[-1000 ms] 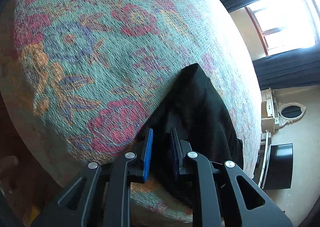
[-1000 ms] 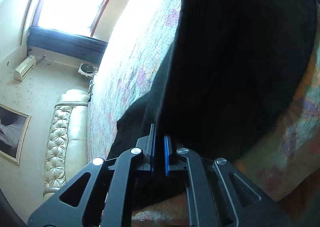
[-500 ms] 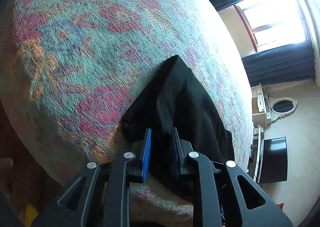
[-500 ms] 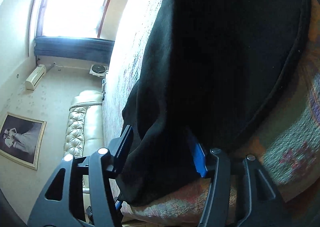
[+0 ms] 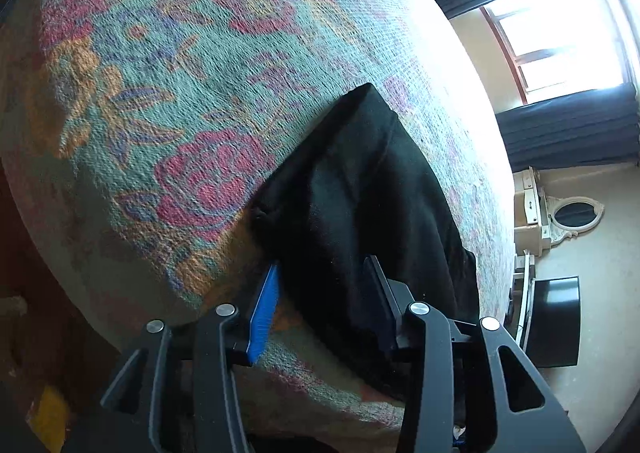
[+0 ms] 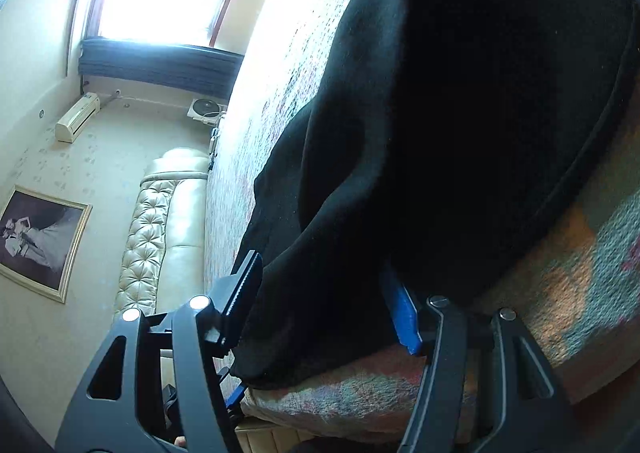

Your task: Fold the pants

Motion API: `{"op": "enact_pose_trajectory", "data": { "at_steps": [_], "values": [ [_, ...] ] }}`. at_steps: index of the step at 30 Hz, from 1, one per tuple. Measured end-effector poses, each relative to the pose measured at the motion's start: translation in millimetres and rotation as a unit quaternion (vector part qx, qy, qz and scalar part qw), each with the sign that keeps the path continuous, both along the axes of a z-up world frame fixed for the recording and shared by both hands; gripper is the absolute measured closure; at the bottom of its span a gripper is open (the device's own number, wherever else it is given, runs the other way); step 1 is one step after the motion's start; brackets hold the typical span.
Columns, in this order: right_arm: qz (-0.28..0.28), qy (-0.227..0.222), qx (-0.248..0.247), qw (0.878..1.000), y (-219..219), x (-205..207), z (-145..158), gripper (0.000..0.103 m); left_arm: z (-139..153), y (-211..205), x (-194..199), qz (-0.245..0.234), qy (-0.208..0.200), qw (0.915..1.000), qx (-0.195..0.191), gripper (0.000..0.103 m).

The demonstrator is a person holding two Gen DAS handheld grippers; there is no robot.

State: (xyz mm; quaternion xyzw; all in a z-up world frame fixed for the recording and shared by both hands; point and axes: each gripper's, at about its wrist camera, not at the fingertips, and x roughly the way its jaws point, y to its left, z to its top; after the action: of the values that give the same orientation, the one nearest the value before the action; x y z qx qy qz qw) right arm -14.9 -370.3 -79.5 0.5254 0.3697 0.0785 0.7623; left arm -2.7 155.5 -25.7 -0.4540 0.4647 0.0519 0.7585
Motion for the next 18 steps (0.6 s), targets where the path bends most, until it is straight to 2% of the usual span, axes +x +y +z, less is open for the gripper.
{"op": "enact_pose_trajectory", "data": {
  "at_steps": [2,4,18],
  "values": [
    [0.002,-0.001,-0.005,1.000,-3,-1,0,0.044,4,4,-7,0.019,0.009,0.9997,0.015,0.060],
    [0.002,-0.002,-0.010,1.000,-3,-3,-1,0.044,6,6,-7,0.027,0.009,0.9996,0.008,0.060],
    [0.007,-0.004,-0.017,1.000,5,-11,-1,0.044,8,-3,21,-0.002,-0.018,0.9998,-0.010,0.060]
  ]
}}
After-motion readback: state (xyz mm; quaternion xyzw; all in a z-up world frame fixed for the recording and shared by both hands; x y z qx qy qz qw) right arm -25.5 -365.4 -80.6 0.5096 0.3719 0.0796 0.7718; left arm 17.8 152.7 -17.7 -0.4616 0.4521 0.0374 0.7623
